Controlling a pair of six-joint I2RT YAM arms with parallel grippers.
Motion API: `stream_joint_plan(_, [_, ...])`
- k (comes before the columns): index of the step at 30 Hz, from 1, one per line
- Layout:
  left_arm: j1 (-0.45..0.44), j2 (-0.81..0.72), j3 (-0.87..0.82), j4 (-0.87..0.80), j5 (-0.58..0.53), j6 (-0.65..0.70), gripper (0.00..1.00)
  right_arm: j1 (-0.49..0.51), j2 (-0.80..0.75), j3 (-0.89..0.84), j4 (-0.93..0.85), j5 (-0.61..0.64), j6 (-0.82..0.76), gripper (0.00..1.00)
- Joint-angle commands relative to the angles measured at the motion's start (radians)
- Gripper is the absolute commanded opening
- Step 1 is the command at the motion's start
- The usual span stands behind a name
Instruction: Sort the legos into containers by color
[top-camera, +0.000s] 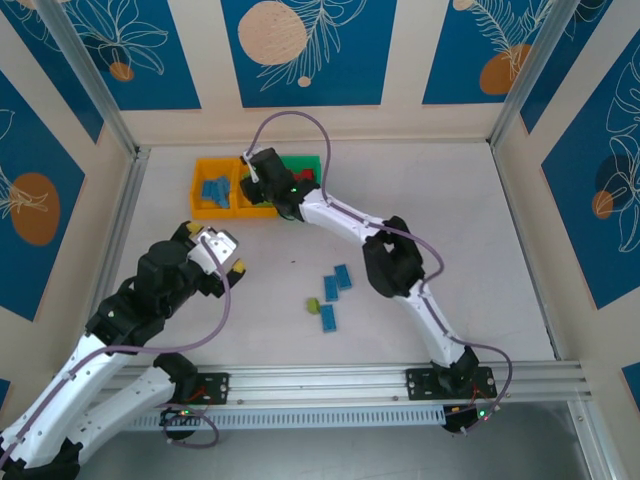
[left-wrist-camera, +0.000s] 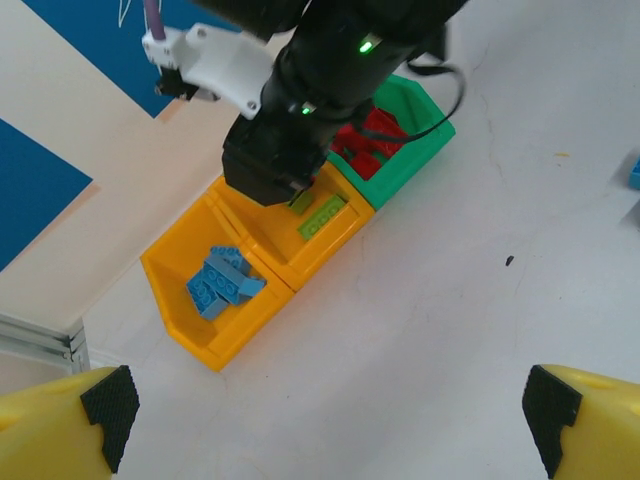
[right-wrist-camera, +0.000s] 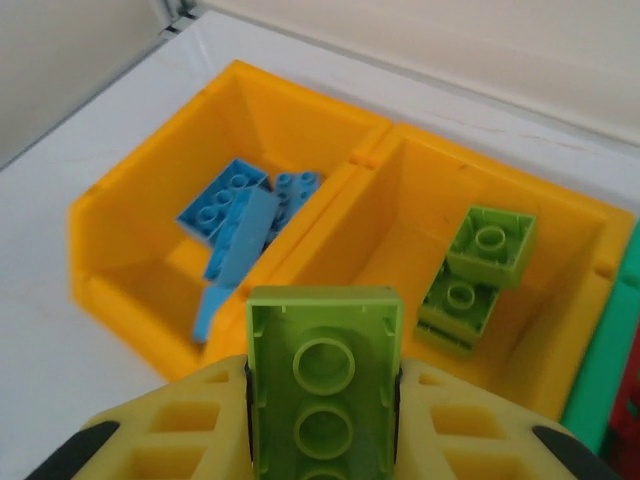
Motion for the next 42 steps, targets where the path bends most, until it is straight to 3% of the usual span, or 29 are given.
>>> stream_joint_plan(1, [0.011, -0.001, -0.007, 0.027, 0.005, 0.02, 1.0, -0.005, 0.158, 0.313, -0.28, -0.022, -0.006, 0.35])
stream_joint_plan(4, [0.01, 0.004, -0.007, 0.029, 0.01, 0.021, 1.0, 0.001, 0.267, 0.513, -0.404, -0.012, -0.022, 0.53])
stream_joint_plan(7, [0.01, 0.011, -0.005, 0.026, 0.01, 0.022, 1.0, 0.002, 0.211, 0.465, -0.402, -0.035, -0.016, 0.61])
stream_joint_plan(15, [0.01, 0.015, -0.007, 0.031, -0.005, 0.009, 1.0, -0.004, -0.162, 0.125, -0.377, -0.064, 0.035, 0.57])
stream_joint_plan(17, [0.01, 0.017, -0.014, 0.054, 0.003, -0.01, 1.0, -0.01, -0.301, -0.025, -0.379, -0.081, 0.064, 0.57])
stream_joint_plan(20, [0.01, 0.029, -0.044, 0.116, 0.109, -0.047, 1.0, -0.019, -0.533, -0.306, -0.338, -0.091, 0.106, 0.57])
stream_joint_plan(24, [0.01, 0.156, 0.038, 0.079, 0.193, -0.201, 1.0, -0.042, -0.851, -0.636, -0.345, -0.162, 0.197, 0.59])
stream_joint_plan(27, [0.01, 0.329, 0.189, -0.038, 0.201, -0.437, 1.0, -0.05, -1.06, -0.819, -0.432, -0.183, 0.277, 0.62])
stream_joint_plan(30, [0.0, 0.495, 0.285, -0.119, 0.243, -0.654, 0.91, -0.052, -1.245, -0.984, -0.525, -0.195, 0.358, 0.7])
stream_joint_plan(34, [-0.073, 0.647, 0.248, 0.016, 0.346, -0.854, 0.83, -0.058, -1.421, -1.143, -0.645, -0.176, 0.462, 0.78])
stream_joint_plan(37, [-0.152, 0.758, 0.252, 0.079, 0.31, -0.932, 0.77, -0.073, -1.504, -1.2, -0.711, -0.14, 0.506, 0.86])
stream_joint_plan(42, [-0.273, 0.972, 0.376, -0.009, 0.187, -0.981, 0.69, -0.132, -1.561, -1.213, -0.802, -0.123, 0.526, 0.94])
